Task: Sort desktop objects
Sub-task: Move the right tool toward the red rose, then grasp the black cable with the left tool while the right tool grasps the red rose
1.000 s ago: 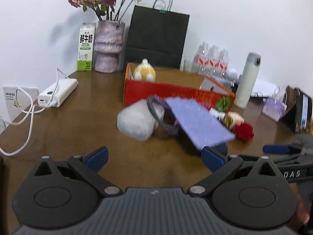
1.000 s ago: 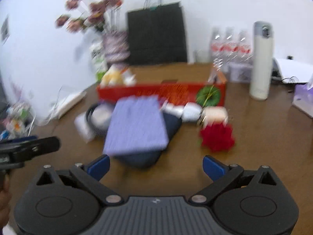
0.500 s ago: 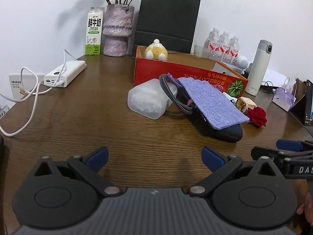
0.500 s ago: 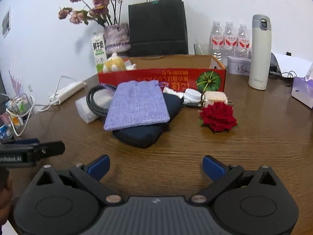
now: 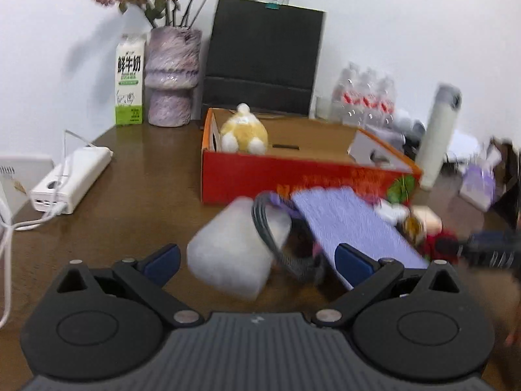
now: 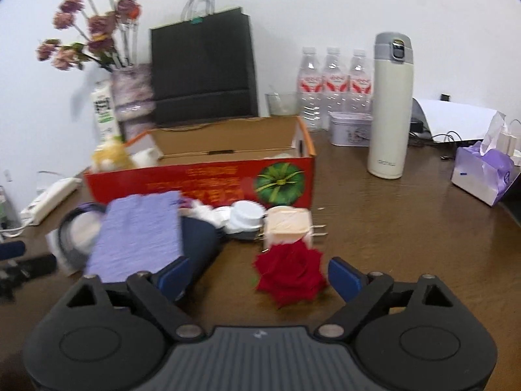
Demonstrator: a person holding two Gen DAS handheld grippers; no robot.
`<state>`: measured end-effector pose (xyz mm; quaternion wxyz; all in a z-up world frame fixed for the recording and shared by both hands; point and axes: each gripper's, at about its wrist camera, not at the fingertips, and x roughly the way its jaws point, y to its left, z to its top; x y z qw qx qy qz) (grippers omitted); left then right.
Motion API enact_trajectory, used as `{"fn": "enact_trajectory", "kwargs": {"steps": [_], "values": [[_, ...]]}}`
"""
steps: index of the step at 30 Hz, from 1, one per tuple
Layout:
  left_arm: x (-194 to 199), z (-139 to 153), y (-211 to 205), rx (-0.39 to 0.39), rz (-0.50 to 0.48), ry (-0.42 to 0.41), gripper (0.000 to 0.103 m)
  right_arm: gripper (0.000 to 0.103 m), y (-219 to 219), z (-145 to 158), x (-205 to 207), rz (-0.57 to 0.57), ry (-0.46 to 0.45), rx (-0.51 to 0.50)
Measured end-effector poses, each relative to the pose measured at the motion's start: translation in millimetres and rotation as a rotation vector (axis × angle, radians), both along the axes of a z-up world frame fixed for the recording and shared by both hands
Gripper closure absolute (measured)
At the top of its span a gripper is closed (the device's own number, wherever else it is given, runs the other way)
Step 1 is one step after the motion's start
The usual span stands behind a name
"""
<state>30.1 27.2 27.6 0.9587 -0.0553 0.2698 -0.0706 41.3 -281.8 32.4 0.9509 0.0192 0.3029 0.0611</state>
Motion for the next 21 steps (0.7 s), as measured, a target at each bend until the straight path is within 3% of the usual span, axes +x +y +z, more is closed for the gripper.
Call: {"fn": "enact_trajectory", "kwargs": {"steps": [1,3,4,5,6,8,10,11,15,21], "values": [[8.8,1.2,1.4,-0.02,-0.01,0.001,0.001,0.02,-0.9,-2.4,4.7,-0.009,0.012,-0.006],[28.1,2.8,1.6,-0.029,-0.006,0.026,0.013,0.027,-2.4,-7.8,15.0,-0.018,0.036,-0.005],[35.5,3.1,-0.3,-0.013,-0.003,0.042,0.034,0.029,-3.2,-10.4,20.1,-0.023,0.047,-0.002],[38.1,4.2,-4.4,0.025,-0.008,0.036,0.067,0.037,-3.0,-12.5,24.1,-0.024,0.056,-0.005],[39.6,5.0,-10.8,0.069,-0.035,0.044,0.089,0.049,-1.9,-14.3,27.2,-0.024,0.065,-0.013],[36.8,5.6,-19.9,0.113,-0.03,0.044,0.093,0.055,2.1,-18.7,30.3,-0.019,0.072,-0.043],[26.8,8.4,-24.0,0.108,-0.031,0.028,0.093,0.06,7.0,-17.8,27.0,-0.009,0.057,-0.069],[19.1,11.9,-25.5,0.105,-0.025,0.01,0.093,0.067,9.1,-15.6,22.8,-0.009,0.046,-0.079],[-25.1,41.8,-29.2,0.156,-0.012,-0.138,0.093,0.071,14.1,8.5,-10.4,0.011,-0.053,-0.109],[-70.3,94.9,-14.7,0.12,-0.013,-0.292,0.093,0.072,-0.2,60.3,-65.0,0.054,-0.16,0.023]]}}
